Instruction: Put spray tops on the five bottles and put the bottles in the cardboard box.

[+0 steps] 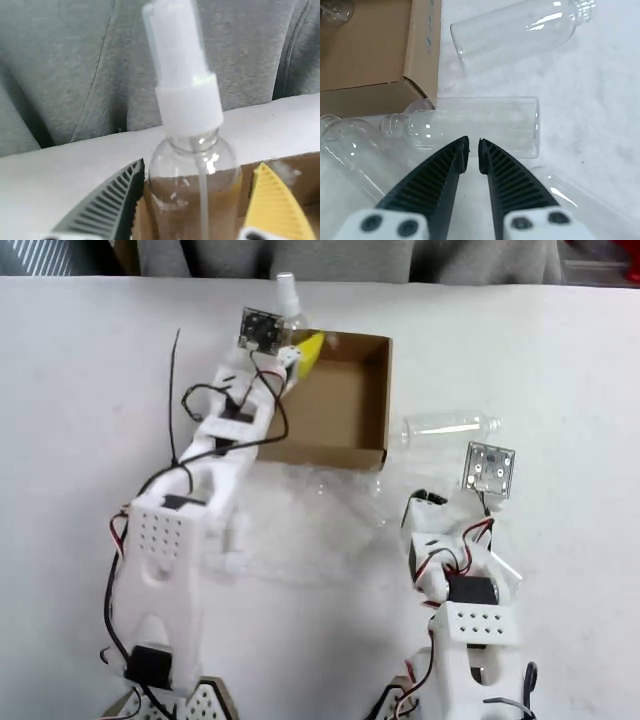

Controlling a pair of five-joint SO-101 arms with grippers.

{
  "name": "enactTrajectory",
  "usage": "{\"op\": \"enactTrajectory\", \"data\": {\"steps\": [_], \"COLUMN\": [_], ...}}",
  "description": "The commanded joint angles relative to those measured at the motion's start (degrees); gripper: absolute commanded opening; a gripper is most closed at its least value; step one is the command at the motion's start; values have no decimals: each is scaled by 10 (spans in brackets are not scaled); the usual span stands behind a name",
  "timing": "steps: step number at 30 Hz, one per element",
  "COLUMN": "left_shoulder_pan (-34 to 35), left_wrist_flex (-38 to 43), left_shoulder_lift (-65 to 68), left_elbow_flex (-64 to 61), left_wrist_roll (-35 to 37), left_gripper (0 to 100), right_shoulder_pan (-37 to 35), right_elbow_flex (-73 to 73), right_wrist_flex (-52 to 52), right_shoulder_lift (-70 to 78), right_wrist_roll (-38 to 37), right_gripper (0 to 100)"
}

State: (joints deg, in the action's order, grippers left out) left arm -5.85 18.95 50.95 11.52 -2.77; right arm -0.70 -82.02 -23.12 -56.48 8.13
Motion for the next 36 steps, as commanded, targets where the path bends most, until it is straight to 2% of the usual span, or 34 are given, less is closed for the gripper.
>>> {"op": "enactTrajectory", "data": {"steps": [1, 7, 19, 23, 26, 30, 32, 36], "left_shoulder_pan": [11, 3, -25, -26, -21, -21, -21, -9], "left_wrist_flex": [-4, -4, -19, -151, -281, -376, -412, -497], "left_shoulder_lift": [-93, -197, -499, -612, -693, -784, -822, -897], "left_elbow_flex": [-13, -134, -464, -511, -513, -518, -524, -543], "left_wrist_roll": [3, 3, -1, 0, -1, -1, 2, 3], "left_gripper": [329, 329, 328, 299, 186, 11, 48, 56], "right_shoulder_pan": [2, 2, 2, 2, 2, 2, 2, 3], "right_elbow_flex": [4, 4, 4, 4, 4, 4, 4, 4], "right_wrist_flex": [11, 12, 11, 9, 8, 7, 7, 2], "right_shoulder_lift": [-3, -3, -3, -3, -3, -3, -3, -7], "right_wrist_roll": [-8, -11, -11, -11, -11, -11, -11, -12], "right_gripper": [18, 19, 21, 21, 19, 18, 19, 21]}}
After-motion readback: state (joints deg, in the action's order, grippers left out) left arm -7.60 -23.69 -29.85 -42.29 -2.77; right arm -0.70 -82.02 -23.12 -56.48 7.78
